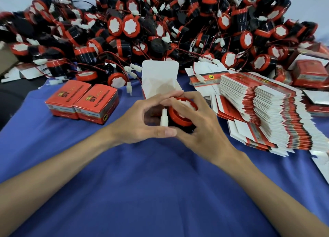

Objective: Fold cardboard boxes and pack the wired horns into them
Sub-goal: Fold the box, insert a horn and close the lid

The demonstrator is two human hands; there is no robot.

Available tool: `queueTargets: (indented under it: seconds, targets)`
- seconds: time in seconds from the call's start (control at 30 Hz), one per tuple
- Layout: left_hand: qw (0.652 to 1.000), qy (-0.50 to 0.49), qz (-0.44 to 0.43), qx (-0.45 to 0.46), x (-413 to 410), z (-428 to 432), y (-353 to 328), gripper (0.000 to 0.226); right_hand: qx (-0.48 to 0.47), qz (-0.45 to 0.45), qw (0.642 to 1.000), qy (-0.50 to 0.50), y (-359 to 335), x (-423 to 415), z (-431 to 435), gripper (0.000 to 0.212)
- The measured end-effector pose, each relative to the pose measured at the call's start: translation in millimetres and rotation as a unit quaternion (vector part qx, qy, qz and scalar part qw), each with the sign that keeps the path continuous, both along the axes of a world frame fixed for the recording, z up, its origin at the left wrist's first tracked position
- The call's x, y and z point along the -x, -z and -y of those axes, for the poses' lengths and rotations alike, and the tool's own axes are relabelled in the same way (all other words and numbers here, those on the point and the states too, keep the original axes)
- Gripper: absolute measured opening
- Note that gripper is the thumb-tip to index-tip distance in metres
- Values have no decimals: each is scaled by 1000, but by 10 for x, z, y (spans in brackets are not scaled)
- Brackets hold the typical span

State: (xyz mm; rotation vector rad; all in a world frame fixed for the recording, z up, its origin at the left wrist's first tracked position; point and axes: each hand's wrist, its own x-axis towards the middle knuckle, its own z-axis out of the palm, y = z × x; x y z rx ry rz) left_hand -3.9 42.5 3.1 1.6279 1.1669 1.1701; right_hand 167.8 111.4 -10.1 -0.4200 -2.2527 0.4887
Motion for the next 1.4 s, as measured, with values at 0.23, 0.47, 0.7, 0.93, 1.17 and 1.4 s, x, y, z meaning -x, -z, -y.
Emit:
queueTargets:
  seconds: [0.23,0.47,0.7,0.93,1.17,1.4]
  targets:
    - [996,25,-80,-19,-16,8,-104,84,-43,0,999,-4,-14,-5,-69,44]
    - [921,-232,-174,-259,320,-174,-132,35,8,-62,998,-8,-494,171,-172,41]
    - [971,-202,-58,-113,207,-264,138,36,-29,130,990,-46,-630,498,-439,45]
    - [977,-182,-50,-97,291,-253,193,37,-131,230,964,11,-359,507,-399,50]
    - [984,-145,53,-92,299,-256,162,27,-186,279,940,66,-303,495,-381,48]
    - [963,-239,-47,-112,248,-317,176,18,-177,288,940,55,-276,501,-389,52]
